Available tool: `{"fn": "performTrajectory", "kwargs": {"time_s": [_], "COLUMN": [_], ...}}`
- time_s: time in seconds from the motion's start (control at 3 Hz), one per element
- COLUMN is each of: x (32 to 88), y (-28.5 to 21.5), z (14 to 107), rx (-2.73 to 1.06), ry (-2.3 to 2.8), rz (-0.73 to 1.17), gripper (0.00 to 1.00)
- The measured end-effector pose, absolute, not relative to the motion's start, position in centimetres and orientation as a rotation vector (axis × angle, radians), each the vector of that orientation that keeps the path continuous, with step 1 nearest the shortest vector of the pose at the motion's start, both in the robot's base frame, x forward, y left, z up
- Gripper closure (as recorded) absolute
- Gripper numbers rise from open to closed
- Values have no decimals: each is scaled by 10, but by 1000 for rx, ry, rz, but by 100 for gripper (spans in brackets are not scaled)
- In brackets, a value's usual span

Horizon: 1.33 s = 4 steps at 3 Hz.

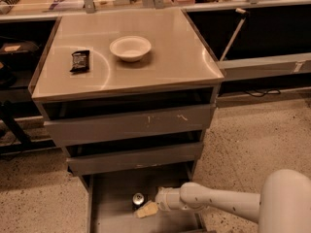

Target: Pick pepsi can from bottom drawer and place on counter

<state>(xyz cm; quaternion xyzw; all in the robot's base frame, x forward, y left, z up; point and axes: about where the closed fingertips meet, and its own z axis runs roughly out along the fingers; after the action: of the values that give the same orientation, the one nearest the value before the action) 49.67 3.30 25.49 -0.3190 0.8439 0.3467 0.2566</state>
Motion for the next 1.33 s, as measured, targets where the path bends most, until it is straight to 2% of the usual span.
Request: {"fn": "performTrajectory", "kwargs": {"time_s": [0.33, 1.33], "x": [488, 507], "y": [46, 82], "z": [235, 182], "rx": [-856, -774], "ry": [2293, 2260], "rz": [934, 941], "gripper": [0, 0]}}
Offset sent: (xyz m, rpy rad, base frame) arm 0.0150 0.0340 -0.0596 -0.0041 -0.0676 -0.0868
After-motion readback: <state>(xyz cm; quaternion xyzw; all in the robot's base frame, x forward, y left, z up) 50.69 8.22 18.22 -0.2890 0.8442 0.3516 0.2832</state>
